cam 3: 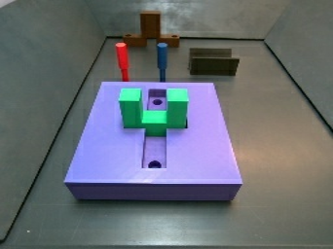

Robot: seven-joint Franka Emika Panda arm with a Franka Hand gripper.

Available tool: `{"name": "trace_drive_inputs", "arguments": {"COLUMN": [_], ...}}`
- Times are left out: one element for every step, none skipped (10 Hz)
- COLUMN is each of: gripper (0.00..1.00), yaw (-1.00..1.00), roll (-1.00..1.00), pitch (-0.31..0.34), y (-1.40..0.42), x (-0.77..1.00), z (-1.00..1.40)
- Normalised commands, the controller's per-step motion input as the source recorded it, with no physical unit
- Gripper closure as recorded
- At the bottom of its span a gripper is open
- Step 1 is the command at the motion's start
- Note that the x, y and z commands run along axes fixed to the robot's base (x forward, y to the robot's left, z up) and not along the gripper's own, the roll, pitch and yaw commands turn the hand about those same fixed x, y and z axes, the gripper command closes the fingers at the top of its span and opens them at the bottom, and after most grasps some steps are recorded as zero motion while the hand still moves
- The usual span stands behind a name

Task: Pick up the brown object. Move up. Move to above the board. Insert the brown object.
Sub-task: Pick up the brown object.

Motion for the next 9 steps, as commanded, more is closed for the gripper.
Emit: {"name": "trace_drive_inputs", "arguments": {"gripper": [0.0, 0.0, 0.0, 0.0, 0.0, 0.0, 0.0, 0.0, 0.0], "yaw": [0.0, -0.07, -0.11, -0.12, -0.14, -0.14, -0.16, -0.17, -0.19], "roll": [-0.24, -0.25, -0.22, -0.2, -0.22, -0.22, -0.2, -0.18, -0.14], "pitch": [0.051, 0.05, 0.056, 0.064, 0.066, 0.06, 0.066, 0.027, 0.0], "y": [0.51, 0.76, 0.75, 0.75, 0.71, 0.71, 0.71, 0.72, 0.71], "x": [0.15, 0.07, 0.04, 0.03, 0.05, 0.05, 0.07, 0.0, 0.0], "z": [-0.04, -0.17, -0.24, -0.25, -0.26, -0.25, -0.25, -0.21, -0.22]}}
